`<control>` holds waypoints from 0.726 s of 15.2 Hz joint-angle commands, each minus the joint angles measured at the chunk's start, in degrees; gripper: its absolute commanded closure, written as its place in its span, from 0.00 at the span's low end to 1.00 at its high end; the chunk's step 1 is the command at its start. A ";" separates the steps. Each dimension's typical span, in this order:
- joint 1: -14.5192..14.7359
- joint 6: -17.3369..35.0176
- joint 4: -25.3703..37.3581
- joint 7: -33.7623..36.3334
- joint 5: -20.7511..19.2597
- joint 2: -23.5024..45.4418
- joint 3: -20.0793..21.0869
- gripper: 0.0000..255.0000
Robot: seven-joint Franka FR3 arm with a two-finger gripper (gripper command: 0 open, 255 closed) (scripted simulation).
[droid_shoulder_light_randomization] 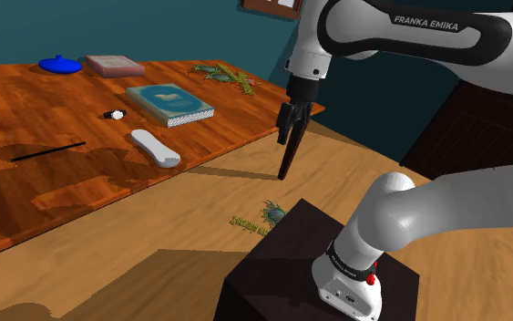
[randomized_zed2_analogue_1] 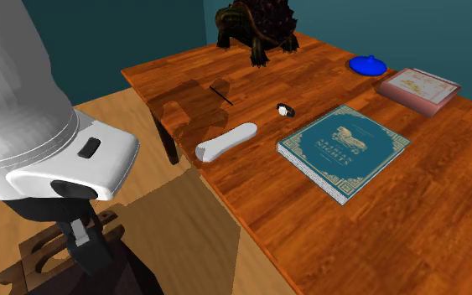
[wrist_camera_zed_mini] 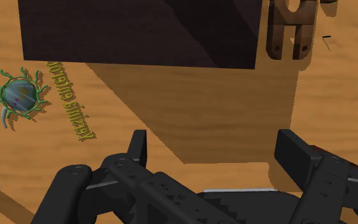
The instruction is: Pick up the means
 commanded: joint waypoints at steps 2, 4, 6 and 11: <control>0.21 1.66 0.54 0.43 0.31 1.96 0.60 0.00; 0.59 4.83 1.86 1.30 0.82 5.96 1.78 0.00; 0.90 7.79 3.49 2.18 1.16 10.06 2.92 0.00; 1.45 14.13 8.85 4.58 1.21 20.58 5.55 0.00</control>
